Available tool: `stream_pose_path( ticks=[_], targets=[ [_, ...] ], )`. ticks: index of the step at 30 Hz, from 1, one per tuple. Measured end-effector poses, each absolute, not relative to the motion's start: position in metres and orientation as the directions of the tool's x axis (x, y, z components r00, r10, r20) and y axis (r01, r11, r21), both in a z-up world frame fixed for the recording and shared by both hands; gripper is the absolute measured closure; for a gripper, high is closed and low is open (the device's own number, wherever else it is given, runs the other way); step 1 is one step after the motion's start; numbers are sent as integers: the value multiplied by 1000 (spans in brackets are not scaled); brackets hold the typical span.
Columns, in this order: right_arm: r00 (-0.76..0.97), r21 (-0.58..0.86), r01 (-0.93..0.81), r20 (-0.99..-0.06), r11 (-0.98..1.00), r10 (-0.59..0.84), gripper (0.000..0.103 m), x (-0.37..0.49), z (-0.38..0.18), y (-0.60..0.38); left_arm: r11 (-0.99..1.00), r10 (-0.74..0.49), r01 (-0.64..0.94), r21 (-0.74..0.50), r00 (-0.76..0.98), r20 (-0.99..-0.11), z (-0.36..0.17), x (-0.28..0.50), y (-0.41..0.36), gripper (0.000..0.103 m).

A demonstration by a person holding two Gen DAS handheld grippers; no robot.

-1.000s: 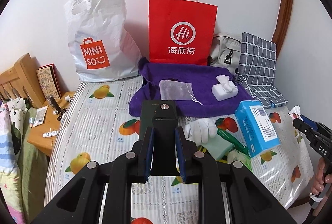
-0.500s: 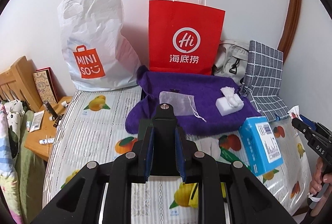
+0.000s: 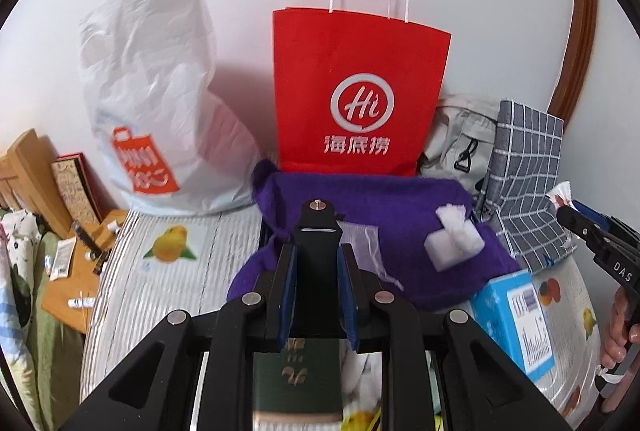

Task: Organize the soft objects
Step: 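Lower the strap and snack packet over the purple towel with both grippers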

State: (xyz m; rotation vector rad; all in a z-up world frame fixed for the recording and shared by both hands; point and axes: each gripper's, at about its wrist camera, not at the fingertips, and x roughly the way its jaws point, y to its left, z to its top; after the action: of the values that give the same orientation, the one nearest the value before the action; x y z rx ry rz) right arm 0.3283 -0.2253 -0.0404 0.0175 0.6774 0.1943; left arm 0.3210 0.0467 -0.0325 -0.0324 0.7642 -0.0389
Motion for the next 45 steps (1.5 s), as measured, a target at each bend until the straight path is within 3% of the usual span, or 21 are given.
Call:
stream_pose_path(
  ticks=[9, 27, 45],
  targets=[
    [767, 98, -205, -602, 974, 222, 65, 371, -37, -216, 999, -53, 39, -37, 710, -702, -43, 374, 36, 83],
    [570, 115, -343, -763, 932, 304, 65, 411, -131, -166, 998, -59, 45, -40, 617, -785, -98, 427, 39, 83],
    [513, 80, -345, -818, 935, 259, 65, 421, -142, -154, 998, -68, 29, -62, 585, -808, -108, 431, 44, 83]
  ],
)
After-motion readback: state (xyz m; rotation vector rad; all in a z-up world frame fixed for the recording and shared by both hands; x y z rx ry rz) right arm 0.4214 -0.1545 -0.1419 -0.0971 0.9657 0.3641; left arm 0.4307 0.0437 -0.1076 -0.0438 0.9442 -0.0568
